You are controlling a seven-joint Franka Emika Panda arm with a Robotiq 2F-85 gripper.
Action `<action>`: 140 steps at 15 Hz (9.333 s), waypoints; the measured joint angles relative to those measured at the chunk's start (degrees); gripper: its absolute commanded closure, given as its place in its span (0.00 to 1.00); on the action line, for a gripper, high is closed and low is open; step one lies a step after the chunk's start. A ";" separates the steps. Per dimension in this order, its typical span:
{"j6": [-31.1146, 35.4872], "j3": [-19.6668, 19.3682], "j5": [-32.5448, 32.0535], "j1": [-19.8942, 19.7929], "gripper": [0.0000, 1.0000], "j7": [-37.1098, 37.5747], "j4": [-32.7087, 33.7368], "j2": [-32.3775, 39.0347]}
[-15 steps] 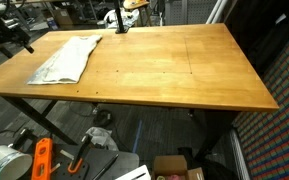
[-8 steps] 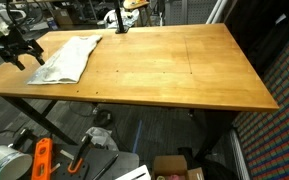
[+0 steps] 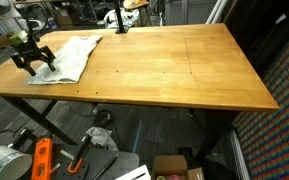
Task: Fold the cloth
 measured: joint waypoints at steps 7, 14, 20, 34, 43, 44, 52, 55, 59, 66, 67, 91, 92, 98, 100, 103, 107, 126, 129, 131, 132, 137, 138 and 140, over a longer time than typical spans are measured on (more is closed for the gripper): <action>-0.09 -0.56 3.44 -0.21 0.80 -5.09 -0.43 0.03; 1.76 -0.59 3.92 -0.20 0.97 -5.14 -0.46 -0.46; 2.65 -0.92 2.13 0.13 0.96 -4.25 -0.58 -0.43; 2.53 -3.07 0.46 -1.84 0.07 -11.80 -2.11 -1.70; 2.65 -5.59 -1.92 -5.47 0.00 -17.49 -3.23 -2.17; 2.65 -5.59 -1.82 -5.65 0.01 -18.30 -3.49 -2.33; 4.15 -2.63 3.74 -5.50 0.00 -21.08 -8.18 -9.07; 2.43 -0.96 5.73 -4.47 0.00 -20.61 -9.41 -11.41; 2.72 1.19 7.36 -1.78 0.00 -15.00 -9.60 -11.77; 8.27 1.49 4.02 0.11 0.00 -1.06 -9.32 -10.22; 8.14 1.32 3.40 0.11 0.00 -0.36 -9.29 -9.86; 6.99 -2.23 2.79 0.04 0.95 0.11 -5.23 -3.44; 6.97 -2.27 2.79 -0.02 0.94 0.05 -5.08 -3.45; 6.83 -1.68 4.46 -0.07 0.95 -3.65 -5.60 -6.40; 6.38 -1.05 6.06 -0.07 0.97 -6.49 -6.42 -8.37; 6.21 -0.11 7.80 -0.06 0.98 -9.39 -7.79 -10.94; 6.24 1.24 8.22 0.09 0.97 -10.23 -8.83 -11.89; 23.35 0.33 7.73 0.06 0.00 -8.33 -9.51 -12.40; 24.05 -1.51 0.57 0.00 0.00 -3.34 -5.79 -11.40; 22.97 -2.27 -4.11 0.02 0.00 0.21 -1.71 -9.47; 21.45 -2.56 -5.76 0.07 0.00 1.42 0.94 -8.04; 8.94 -3.36 -6.39 0.37 0.00 1.58 15.51 0.94; 5.94 -3.63 -6.14 0.35 0.00 1.14 18.78 3.18; 0.47 -4.12 -4.80 0.09 0.00 -1.14 24.86 7.72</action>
